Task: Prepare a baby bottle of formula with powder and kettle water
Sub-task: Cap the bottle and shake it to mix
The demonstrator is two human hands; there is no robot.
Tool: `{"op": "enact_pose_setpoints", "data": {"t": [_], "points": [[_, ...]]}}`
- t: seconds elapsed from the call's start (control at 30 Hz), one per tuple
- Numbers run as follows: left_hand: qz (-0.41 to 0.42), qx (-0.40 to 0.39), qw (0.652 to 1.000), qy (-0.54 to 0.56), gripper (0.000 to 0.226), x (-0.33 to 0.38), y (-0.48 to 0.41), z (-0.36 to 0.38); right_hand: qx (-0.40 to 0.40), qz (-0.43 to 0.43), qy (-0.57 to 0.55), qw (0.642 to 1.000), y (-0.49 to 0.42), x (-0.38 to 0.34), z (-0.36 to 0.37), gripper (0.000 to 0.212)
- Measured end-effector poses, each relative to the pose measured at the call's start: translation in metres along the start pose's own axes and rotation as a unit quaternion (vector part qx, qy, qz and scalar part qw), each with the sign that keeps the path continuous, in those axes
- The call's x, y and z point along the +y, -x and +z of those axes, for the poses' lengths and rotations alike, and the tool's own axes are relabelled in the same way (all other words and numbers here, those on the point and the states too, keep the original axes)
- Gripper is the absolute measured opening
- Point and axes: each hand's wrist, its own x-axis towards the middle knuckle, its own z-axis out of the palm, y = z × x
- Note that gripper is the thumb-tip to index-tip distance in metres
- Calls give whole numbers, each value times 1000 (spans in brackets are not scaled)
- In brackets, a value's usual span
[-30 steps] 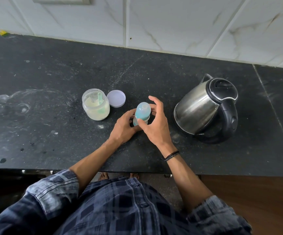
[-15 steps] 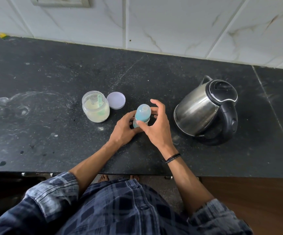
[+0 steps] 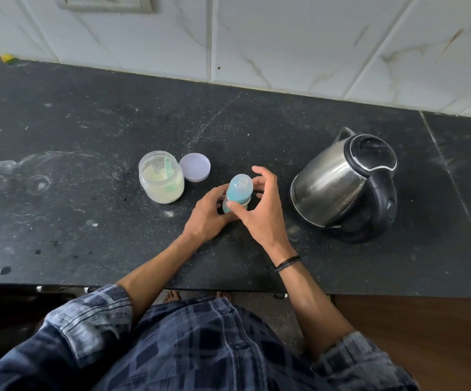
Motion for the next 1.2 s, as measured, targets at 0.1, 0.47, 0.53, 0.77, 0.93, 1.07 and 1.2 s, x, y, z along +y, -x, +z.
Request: {"op": "enact_pose_setpoints", "data": {"t": [0.1,0.47,0.53,0.77,0.93,1.07,1.2], "points": [[0,2,1000,3,67,0,1,0,-2,-9,-13,1000,1,0,-2,88],[-2,3,1000,10,67,2,1,0,11,0,-2,1000,0,2,0,93],[0,2,1000,8,67,2,1,1,5,-15,1,1000,2,3,-1,88],[-3,-2,1000,0,68,2,1,1,12,7,6,1000,1,4,2,88],[-3,-3,1000,0,67,2,1,1,-4,-17,4,1000,1,6,-1,87],[-6,-2,1000,2,67,3,1,1,16,-4,12,1000,2,3,0,82],[-6,0,1000,-1,67,3,1,1,13,8,5,1000,0,1,2,88]]}}
